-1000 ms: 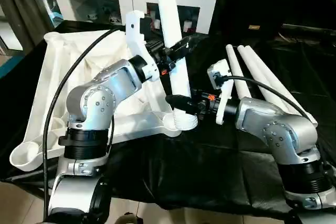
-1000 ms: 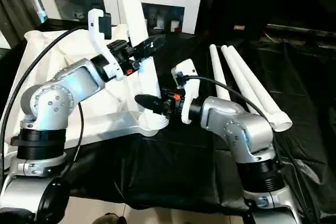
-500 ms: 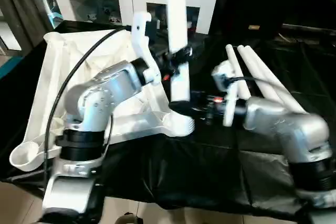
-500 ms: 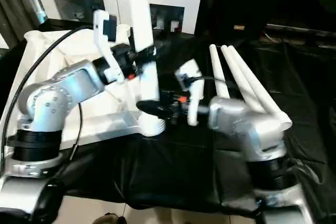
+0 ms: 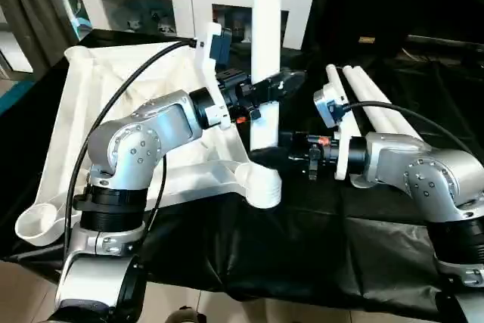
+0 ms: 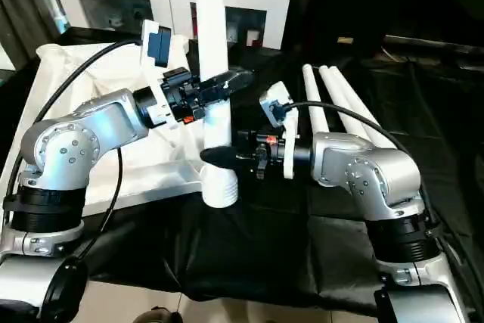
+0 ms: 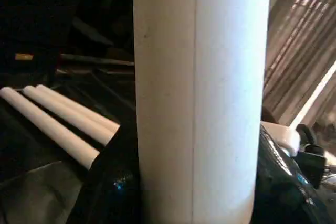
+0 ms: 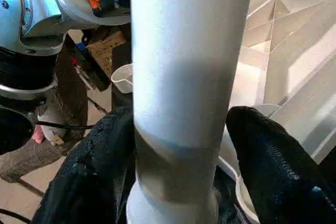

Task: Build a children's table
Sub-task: Pick table leg

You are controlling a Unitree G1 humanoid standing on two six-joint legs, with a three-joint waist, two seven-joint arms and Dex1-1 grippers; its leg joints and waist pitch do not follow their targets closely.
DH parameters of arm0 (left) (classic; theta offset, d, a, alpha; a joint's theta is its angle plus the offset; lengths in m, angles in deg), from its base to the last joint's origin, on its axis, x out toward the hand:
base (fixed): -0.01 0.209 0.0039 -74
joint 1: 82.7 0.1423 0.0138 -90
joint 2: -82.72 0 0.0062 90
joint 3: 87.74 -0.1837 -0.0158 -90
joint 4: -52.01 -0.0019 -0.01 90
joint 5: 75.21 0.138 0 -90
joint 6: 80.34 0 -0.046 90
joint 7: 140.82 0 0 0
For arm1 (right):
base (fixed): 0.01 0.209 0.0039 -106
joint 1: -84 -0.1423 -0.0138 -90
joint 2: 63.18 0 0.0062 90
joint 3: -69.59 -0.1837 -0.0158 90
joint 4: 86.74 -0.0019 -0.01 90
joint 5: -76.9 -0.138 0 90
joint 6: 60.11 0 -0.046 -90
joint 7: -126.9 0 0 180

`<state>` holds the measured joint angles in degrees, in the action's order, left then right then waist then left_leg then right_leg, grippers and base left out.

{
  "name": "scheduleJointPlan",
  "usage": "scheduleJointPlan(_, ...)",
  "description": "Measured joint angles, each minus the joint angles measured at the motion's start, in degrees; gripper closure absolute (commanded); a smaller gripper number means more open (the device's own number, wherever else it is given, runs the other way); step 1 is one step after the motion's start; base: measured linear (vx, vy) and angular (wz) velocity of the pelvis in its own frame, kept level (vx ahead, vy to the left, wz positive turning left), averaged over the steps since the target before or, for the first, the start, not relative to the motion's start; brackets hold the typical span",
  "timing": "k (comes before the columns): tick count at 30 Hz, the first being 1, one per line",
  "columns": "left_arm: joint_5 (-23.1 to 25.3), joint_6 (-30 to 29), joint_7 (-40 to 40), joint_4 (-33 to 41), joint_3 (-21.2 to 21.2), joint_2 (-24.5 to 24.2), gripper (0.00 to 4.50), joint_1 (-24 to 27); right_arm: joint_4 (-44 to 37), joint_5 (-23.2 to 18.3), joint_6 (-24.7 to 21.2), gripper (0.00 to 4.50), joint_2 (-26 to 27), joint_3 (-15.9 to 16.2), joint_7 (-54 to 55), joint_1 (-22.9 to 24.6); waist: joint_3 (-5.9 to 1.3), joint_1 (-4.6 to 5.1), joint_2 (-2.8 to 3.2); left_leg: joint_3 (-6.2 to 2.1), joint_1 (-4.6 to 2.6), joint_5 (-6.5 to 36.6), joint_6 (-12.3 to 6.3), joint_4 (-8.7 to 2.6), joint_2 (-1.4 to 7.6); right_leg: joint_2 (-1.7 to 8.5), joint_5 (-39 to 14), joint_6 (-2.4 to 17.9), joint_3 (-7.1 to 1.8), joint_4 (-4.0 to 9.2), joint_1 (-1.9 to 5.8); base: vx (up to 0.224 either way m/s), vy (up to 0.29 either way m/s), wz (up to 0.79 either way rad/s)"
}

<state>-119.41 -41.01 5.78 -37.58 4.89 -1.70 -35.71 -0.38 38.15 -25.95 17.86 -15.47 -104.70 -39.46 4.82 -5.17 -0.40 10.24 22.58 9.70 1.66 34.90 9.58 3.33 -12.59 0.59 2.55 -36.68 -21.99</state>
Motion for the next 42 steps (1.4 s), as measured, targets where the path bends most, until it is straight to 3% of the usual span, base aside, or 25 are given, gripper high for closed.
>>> scheduleJointPlan(10, -1.29, -0.89, -1.55, 1.34, -0.10, -0.34, 2.66, 0.00, -0.01, -0.91, -1.04, 1.46, 0.13, 0.29, -1.26, 0.00, 0.00, -0.02, 0.00, 0.00, 0.01, 0.00, 0.00, 0.03, -0.01, 0.00, 0.00, 0.00, -0.01, 0.00, 0.00, 0.000, 0.000, 0.00)
scheduleJointPlan(16, -1.66, -1.41, -2.16, 1.35, -0.26, -0.35, 2.66, 0.00, -0.19, -0.95, -1.07, 2.07, -0.42, 2.04, -2.37, 0.02, 0.00, -0.02, 0.00, 0.00, 0.01, 0.00, 0.00, 0.04, 0.00, 0.00, 0.00, 0.00, -0.01, -0.01, 0.00, 0.000, 0.000, 0.00)
scheduleJointPlan(25, -1.67, -1.61, -2.52, 1.35, -0.27, -0.40, 2.66, 0.00, -0.51, -0.90, -1.06, 2.58, -0.49, 2.44, -2.92, 0.06, 0.00, -0.01, 0.00, 0.00, 0.01, 0.00, 0.00, 0.04, 0.00, 0.00, 0.00, 0.00, -0.01, -0.02, 0.00, 0.000, 0.000, 0.00)
scheduleJointPlan(42, -1.61, -2.53, -2.52, 1.35, -0.45, -0.42, 2.66, 0.01, -0.72, -0.68, 0.55, 2.62, -0.19, 2.47, -2.73, 1.56, 0.00, 0.01, 0.00, 0.00, 0.00, 0.00, 0.00, 0.05, 0.00, 0.00, 0.00, 0.00, -0.01, -0.02, 0.00, 0.000, 0.000, 0.00)
